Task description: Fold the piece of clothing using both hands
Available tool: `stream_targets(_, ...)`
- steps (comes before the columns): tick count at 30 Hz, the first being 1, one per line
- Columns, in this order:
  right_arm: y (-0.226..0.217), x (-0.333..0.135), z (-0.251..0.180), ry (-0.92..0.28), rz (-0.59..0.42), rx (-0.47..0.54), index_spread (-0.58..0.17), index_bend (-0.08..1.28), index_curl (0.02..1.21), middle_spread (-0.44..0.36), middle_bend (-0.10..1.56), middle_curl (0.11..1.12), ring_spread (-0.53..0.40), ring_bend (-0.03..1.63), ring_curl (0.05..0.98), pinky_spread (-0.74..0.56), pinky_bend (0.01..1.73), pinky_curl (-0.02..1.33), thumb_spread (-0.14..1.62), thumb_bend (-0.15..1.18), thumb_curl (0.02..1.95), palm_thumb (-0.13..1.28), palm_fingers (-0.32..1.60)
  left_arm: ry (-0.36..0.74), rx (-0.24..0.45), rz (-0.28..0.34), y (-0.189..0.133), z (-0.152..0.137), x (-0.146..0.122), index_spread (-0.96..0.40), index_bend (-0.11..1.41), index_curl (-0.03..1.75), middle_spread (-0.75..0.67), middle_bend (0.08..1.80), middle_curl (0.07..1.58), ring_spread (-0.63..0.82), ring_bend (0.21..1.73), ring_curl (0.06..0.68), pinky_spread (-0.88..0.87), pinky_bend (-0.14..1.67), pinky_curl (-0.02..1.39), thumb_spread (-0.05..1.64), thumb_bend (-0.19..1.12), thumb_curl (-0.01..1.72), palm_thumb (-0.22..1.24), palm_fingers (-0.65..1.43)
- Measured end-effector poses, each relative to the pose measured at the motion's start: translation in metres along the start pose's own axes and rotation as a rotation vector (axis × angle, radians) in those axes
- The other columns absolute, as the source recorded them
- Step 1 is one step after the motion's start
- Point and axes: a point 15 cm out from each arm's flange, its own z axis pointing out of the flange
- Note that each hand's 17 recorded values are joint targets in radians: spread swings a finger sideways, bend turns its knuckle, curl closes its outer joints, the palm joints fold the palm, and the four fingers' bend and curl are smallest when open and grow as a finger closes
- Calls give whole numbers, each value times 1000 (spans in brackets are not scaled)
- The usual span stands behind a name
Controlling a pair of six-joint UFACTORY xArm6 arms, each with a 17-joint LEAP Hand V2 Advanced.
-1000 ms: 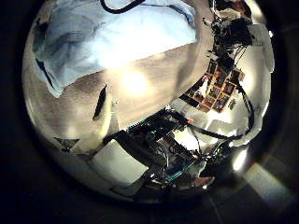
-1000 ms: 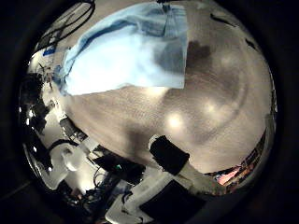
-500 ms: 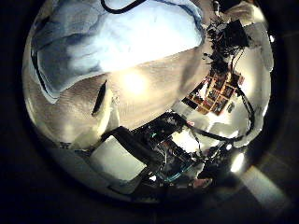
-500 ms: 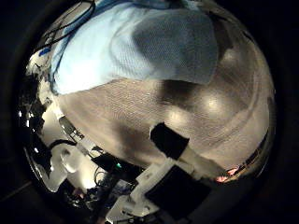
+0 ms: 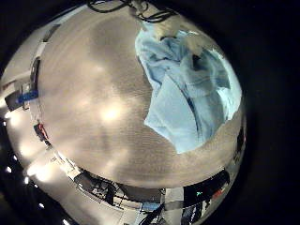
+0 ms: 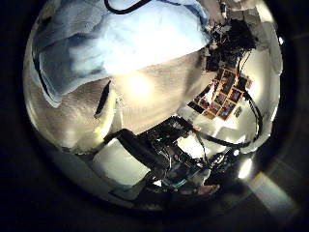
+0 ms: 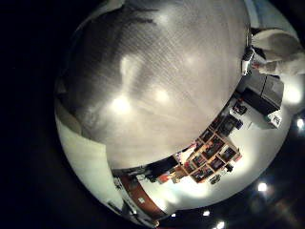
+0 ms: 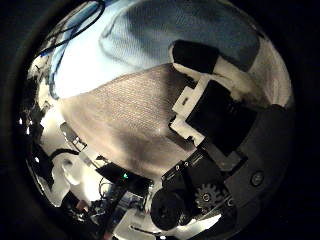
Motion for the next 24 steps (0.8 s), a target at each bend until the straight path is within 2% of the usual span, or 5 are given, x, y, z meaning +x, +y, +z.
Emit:
stream_targets(3, 2, 2, 0, -2, 6, 0, -391, 830, 710, -213, 1069, 693, -254, 1190, 545, -367, 1160, 473, 1039, 47, 494, 924, 1303, 3, -9, -2, -1, 4, -1, -34, 182, 425, 143, 180, 336, 269, 661, 246, 297, 314, 437, 1146, -19, 388, 577, 156)
stream_targets(9, 13, 21, -1, -18, 43, -1, -342, 972, 794, -185, 1195, 756, -235, 1291, 615, -301, 1292, 558, 1075, 59, 561, 1004, 1178, 6, -10, 3, -3, 10, 1, -34, 183, 417, 142, 179, 330, 269, 658, 243, 296, 315, 429, 1150, -18, 386, 581, 159)
stream_targets(16, 39, 48, -6, -39, 99, 16, -308, 1032, 832, -162, 1246, 788, -224, 1337, 664, -266, 1338, 609, 1099, 31, 617, 1014, 1113, 27, -2, 15, -6, 20, 8, -24, 186, 412, 145, 177, 325, 268, 652, 240, 296, 317, 423, 1170, -18, 382, 572, 158)
stream_targets(24, 54, 64, -25, -38, 138, 74, -291, 1049, 851, -151, 1263, 802, -221, 1345, 692, -242, 1348, 646, 1113, 1, 666, 1025, 1090, 70, 89, 47, -9, 1, 25, -20, 187, 410, 158, 173, 318, 278, 655, 238, 308, 318, 414, 1189, -17, 375, 569, 151)
